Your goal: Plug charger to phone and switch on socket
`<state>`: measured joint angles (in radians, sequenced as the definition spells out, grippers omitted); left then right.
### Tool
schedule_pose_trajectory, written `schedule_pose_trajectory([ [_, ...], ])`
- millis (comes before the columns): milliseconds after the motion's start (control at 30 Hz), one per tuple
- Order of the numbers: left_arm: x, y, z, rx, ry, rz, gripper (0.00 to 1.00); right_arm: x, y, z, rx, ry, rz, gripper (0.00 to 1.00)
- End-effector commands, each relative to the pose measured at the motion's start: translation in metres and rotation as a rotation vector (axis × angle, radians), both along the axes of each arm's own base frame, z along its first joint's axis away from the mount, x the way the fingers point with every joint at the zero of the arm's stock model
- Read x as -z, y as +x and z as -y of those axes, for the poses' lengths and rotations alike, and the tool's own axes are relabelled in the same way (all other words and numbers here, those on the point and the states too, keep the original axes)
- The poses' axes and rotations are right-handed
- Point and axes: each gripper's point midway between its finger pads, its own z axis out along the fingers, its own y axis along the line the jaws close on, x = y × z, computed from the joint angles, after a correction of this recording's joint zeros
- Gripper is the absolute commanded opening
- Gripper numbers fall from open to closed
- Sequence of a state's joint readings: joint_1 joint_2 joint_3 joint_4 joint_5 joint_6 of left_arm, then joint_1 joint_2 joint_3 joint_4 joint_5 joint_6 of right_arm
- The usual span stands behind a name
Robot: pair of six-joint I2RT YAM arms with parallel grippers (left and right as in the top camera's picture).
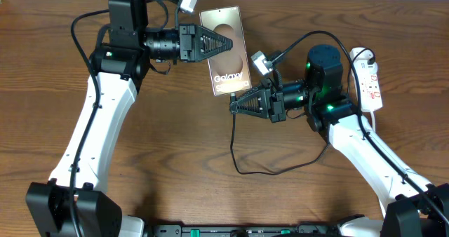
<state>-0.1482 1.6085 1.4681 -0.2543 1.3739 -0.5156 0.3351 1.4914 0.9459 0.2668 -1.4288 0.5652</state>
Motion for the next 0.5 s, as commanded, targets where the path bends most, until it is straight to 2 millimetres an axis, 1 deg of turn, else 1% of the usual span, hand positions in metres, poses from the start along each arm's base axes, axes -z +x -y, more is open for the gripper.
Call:
schedule_pose_trajectory([
  [0, -0.013, -0.0087, 0.0022, 0.038, -0.017, 0.068, 0.08, -0.0005, 0.0036, 0.0013, 0.014, -0.001, 0.001, 0.01],
  [300, -0.013, -0.0089, 0.0022, 0.041, -0.016, 0.089, 0.07, -0.0006, 0.003, 0.0014, 0.011, 0.0, 0.0, 0.01],
  [467, -0.0147, -0.0135, 0.0025, 0.066, -0.029, 0.082, 0.08, -0.0005, 0.0038, 0.0012, 0.016, -0.001, 0.001, 0.01],
])
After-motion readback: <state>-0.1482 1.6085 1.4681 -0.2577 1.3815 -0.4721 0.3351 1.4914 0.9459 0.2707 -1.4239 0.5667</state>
